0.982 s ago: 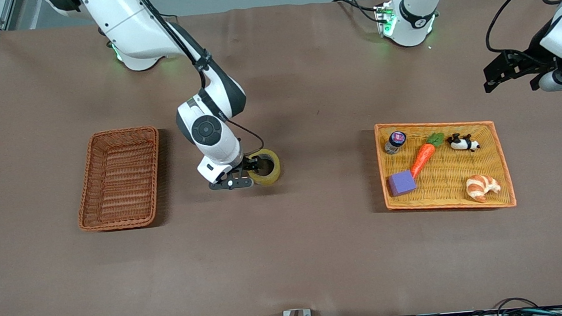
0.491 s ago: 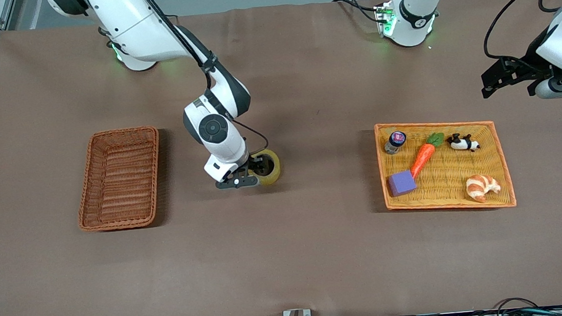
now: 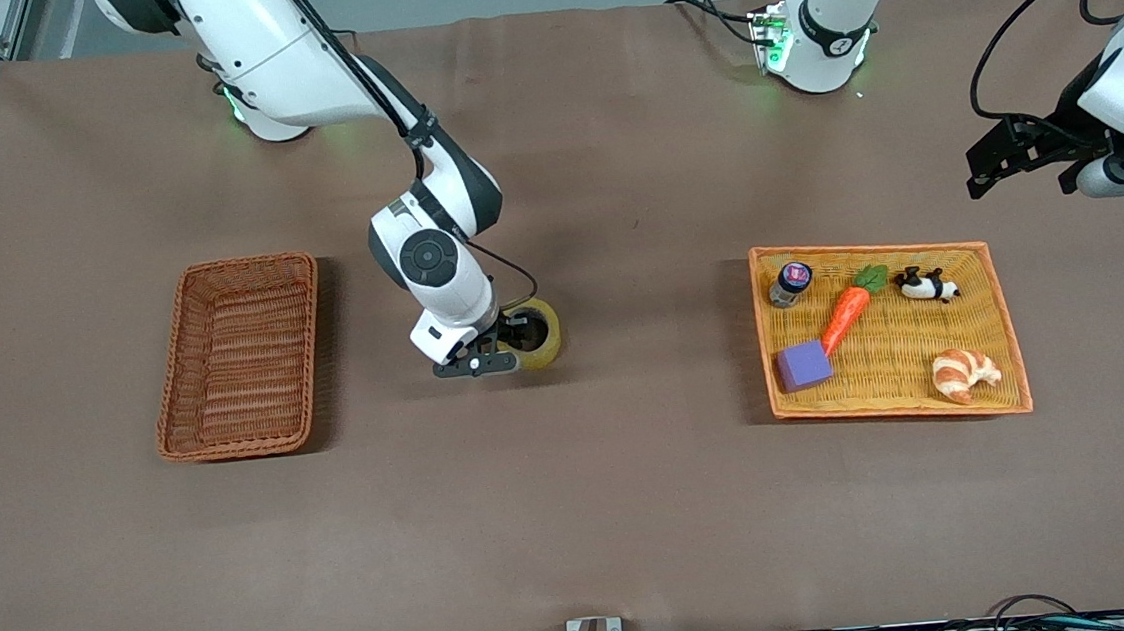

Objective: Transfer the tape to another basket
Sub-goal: 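Lower the right gripper onto the tape roll and grasp its rim, then lift the tape with the right gripper and carry it over the basket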

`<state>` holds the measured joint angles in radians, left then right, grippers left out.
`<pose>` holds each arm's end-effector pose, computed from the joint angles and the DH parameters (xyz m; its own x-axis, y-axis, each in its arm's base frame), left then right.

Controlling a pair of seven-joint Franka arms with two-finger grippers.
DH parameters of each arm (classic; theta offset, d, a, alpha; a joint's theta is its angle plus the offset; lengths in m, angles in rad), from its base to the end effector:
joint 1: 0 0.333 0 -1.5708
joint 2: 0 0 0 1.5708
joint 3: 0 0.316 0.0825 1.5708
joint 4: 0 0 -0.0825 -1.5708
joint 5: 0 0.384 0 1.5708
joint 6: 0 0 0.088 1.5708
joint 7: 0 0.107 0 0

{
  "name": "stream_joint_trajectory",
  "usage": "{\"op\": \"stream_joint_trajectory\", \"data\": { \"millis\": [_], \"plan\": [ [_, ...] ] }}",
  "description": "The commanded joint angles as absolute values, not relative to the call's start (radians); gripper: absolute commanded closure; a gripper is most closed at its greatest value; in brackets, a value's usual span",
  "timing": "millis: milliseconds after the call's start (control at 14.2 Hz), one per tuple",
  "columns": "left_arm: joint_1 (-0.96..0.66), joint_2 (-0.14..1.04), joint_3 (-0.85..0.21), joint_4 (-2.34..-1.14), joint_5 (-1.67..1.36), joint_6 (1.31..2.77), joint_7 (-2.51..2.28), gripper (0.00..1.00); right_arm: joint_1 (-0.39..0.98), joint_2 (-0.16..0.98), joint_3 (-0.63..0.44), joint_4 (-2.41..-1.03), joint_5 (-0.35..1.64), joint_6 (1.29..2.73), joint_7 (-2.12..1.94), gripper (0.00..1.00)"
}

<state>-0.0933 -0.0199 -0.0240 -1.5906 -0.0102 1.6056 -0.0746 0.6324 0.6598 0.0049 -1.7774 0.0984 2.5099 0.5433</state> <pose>0.5479 -0.0658 0.6293 0.9985 -0.0423 0.0341 -0.0427 -0.9990 0.0123 0.5358 0.3954 0.1926 0.9996 0.0143 0.0254 0.0166 -0.9955 -0.0931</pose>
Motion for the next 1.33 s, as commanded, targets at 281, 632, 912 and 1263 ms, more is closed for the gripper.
{"op": "stream_joint_trajectory", "data": {
  "millis": [281,632,912,1263],
  "plan": [
    [-0.086,-0.034,-0.017,-1.582,0.011,1.606,-0.069,0.00,0.635,0.644,-0.005,-1.784,0.083,2.516,0.555,1.00],
    [-0.086,-0.034,-0.017,-1.582,0.054,1.608,-0.069,0.00,0.548,0.438,-0.029,-1.782,0.081,2.268,0.490,1.00],
    [-0.086,-0.032,-0.020,-1.583,0.054,1.608,-0.080,0.00,0.324,0.286,-0.031,-1.799,0.060,2.108,0.329,1.00],
    [-0.089,-0.031,-0.025,-1.582,0.054,1.609,-0.080,0.00,0.016,0.175,-0.031,-1.936,0.054,2.115,-0.053,1.00]
  ]
}}
